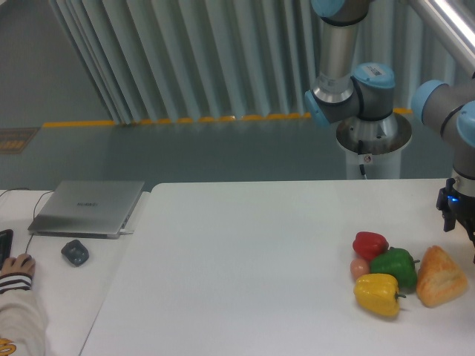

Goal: Place the triangular bread in the basket
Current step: 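Lower the gripper onto the triangular bread beside the green pepper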

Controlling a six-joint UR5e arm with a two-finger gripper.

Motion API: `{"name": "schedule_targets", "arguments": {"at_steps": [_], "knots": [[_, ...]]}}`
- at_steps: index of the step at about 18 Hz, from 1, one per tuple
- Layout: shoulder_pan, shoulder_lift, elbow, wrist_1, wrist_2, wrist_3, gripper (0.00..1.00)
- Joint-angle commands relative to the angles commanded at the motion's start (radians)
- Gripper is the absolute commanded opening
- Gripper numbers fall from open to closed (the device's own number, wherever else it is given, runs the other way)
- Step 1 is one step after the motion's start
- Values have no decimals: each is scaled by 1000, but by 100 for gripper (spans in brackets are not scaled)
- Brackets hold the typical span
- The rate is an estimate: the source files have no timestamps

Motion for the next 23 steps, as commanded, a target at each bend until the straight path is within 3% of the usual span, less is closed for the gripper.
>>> {"name": "schedule_targets", "arguments": {"at_steps": [8,15,23], "knots": [[-32,5,2,8,-38,-17,100],[-43,-8,-23,44,-32,-279,100],[-34,-38,-60,54,-29,-262,100]]}}
